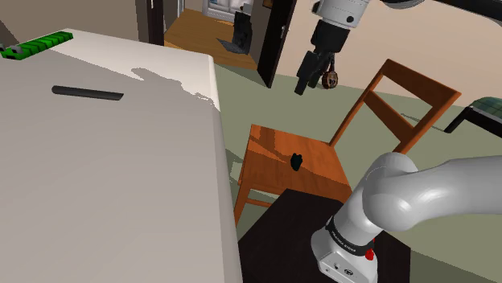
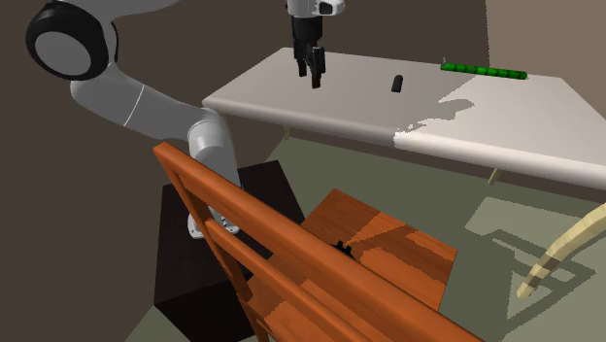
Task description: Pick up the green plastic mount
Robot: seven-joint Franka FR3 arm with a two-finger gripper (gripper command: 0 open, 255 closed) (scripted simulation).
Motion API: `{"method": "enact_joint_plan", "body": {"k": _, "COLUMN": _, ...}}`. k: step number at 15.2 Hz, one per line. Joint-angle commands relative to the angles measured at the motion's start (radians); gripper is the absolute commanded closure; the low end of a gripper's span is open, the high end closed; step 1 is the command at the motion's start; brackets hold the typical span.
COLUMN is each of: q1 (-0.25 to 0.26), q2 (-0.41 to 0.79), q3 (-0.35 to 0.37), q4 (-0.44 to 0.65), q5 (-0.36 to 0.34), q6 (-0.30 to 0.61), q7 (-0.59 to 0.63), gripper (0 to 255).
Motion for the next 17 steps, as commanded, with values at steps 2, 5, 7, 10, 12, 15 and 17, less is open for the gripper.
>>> {"method": "enact_joint_plan", "body": {"k": 2, "q1": -0.007, "q2": -0.004, "q3": -0.013, "q4": -0.029, "q5": -0.009, "q6": 0.024, "q7": -0.009, "gripper": 0}}
{"method": "enact_joint_plan", "body": {"k": 5, "q1": -0.028, "q2": -0.01, "q3": -0.054, "q4": -0.112, "q5": -0.036, "q6": 0.098, "q7": -0.034, "gripper": 0}}
{"method": "enact_joint_plan", "body": {"k": 7, "q1": -0.044, "q2": -0.007, "q3": -0.082, "q4": -0.162, "q5": -0.056, "q6": 0.149, "q7": -0.051, "gripper": 0}}
{"method": "enact_joint_plan", "body": {"k": 10, "q1": -0.07, "q2": 0.007, "q3": -0.126, "q4": -0.231, "q5": -0.086, "q6": 0.229, "q7": -0.077, "gripper": 0}}
{"method": "enact_joint_plan", "body": {"k": 12, "q1": -0.088, "q2": 0.024, "q3": -0.157, "q4": -0.271, "q5": -0.107, "q6": 0.286, "q7": -0.094, "gripper": 0}}
{"method": "enact_joint_plan", "body": {"k": 15, "q1": -0.116, "q2": 0.061, "q3": -0.205, "q4": -0.324, "q5": -0.139, "q6": 0.374, "q7": -0.12, "gripper": 0}}
{"method": "enact_joint_plan", "body": {"k": 17, "q1": -0.135, "q2": 0.095, "q3": -0.239, "q4": -0.353, "q5": -0.16, "q6": 0.436, "q7": -0.138, "gripper": 0}}
